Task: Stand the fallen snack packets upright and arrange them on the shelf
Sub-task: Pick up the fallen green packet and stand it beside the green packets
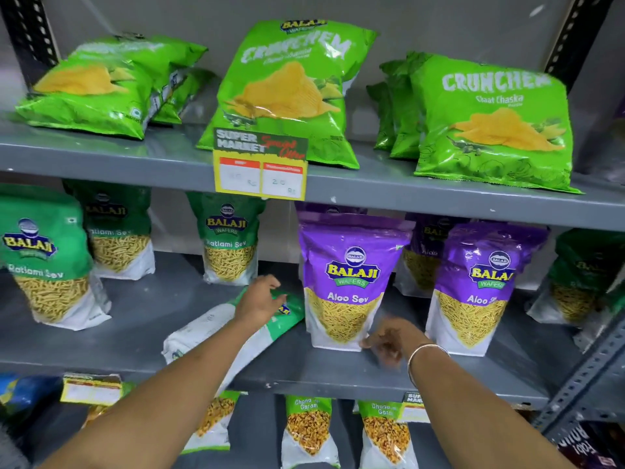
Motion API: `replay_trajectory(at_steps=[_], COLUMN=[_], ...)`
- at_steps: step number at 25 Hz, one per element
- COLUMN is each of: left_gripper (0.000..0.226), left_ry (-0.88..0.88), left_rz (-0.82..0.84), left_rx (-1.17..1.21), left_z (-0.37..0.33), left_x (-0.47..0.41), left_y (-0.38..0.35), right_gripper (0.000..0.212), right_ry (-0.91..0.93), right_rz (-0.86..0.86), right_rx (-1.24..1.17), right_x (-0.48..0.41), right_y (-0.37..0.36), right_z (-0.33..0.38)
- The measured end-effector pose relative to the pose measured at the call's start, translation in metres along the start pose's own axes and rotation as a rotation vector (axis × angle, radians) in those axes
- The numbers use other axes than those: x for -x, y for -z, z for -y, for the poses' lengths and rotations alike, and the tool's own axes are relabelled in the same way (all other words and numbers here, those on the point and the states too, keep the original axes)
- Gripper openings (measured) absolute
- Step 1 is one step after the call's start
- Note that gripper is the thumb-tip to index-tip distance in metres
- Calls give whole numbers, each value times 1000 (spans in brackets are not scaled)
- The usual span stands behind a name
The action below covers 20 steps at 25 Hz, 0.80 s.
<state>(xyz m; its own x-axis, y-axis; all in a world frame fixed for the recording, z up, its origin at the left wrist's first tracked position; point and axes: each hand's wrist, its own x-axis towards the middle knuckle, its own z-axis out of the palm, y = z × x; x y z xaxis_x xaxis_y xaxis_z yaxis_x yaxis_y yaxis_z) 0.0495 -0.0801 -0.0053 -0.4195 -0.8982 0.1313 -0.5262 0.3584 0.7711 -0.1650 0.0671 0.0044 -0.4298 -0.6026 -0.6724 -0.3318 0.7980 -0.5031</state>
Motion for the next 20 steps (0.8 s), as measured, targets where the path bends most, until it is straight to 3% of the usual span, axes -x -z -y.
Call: replay_trajectory(at_steps=[3, 5, 7, 12, 15, 20], left_gripper=[33, 44, 46, 38, 29, 19], left_ry=[130, 239, 291, 479, 529, 578], left_rz=[-24, 74, 231, 491, 614, 757], left_rx=[-100, -103, -21, 279, 412, 430], left_z=[47, 84, 120, 145, 141, 136], left_x=[-9, -11, -13, -12, -16, -8], left_y=[57, 88, 105, 110, 106, 114], right_gripper=[34, 38, 37, 20, 22, 16], right_ry=[-55, -1, 85, 73, 64, 44], right_rz=[30, -21, -95, -4, -105, -31], right_rx=[-151, -255, -486, -890, -858, -814], right_x=[21, 31, 34, 30, 25, 45], right_y=[-44, -85, -129, -202, -208, -201], right_z=[35, 71, 104, 134, 133, 123])
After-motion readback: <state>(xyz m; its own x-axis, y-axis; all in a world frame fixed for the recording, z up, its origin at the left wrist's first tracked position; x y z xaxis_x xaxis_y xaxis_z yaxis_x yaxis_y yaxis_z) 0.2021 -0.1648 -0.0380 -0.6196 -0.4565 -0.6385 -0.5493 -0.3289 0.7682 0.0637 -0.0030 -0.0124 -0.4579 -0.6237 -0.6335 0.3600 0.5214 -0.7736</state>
